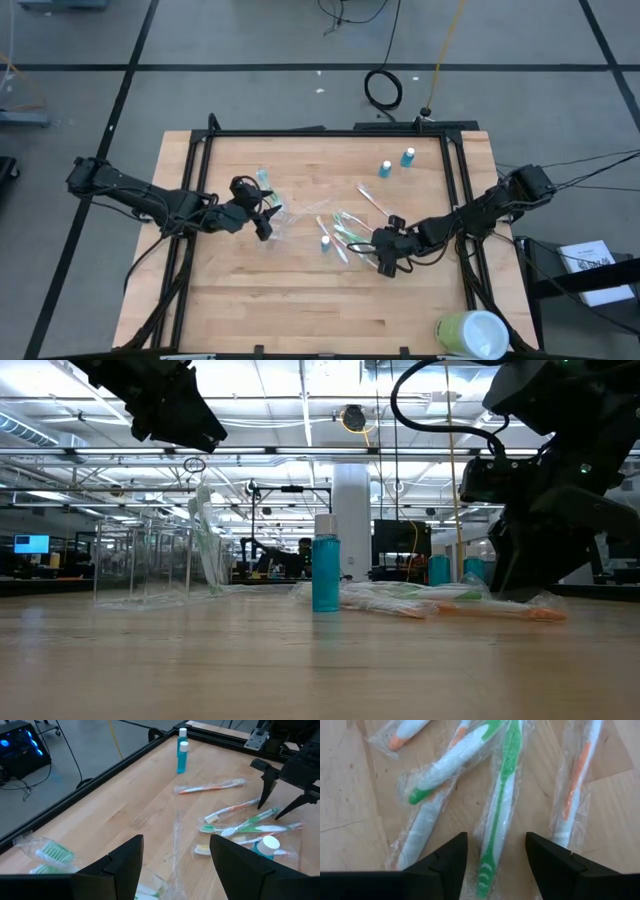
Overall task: Pick & Place toothbrushing station
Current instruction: Put the green toothbrush into the top section of the transparent organizer
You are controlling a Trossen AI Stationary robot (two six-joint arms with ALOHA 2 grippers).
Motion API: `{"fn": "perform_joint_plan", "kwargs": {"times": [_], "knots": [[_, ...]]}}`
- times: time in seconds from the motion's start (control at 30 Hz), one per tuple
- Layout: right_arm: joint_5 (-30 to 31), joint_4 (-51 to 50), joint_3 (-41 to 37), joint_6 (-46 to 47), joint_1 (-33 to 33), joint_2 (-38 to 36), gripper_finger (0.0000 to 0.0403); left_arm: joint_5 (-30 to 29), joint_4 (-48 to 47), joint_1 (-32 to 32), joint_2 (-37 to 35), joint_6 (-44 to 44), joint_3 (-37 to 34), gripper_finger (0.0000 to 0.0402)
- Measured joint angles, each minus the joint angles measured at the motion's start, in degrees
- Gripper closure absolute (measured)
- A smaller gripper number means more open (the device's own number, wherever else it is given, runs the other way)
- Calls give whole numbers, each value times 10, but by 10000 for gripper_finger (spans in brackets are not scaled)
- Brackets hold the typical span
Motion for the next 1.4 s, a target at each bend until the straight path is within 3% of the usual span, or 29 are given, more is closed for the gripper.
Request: {"fn": "perform_joint_plan", "kwargs": {"times": [0.63, 1.4], "knots": [[11, 23, -1, -18, 0, 1, 308, 0, 0, 0, 0, -2, 0, 170], [11, 11, -4, -17, -2, -38, 371, 0, 0, 0, 0, -2, 0, 170]]}}
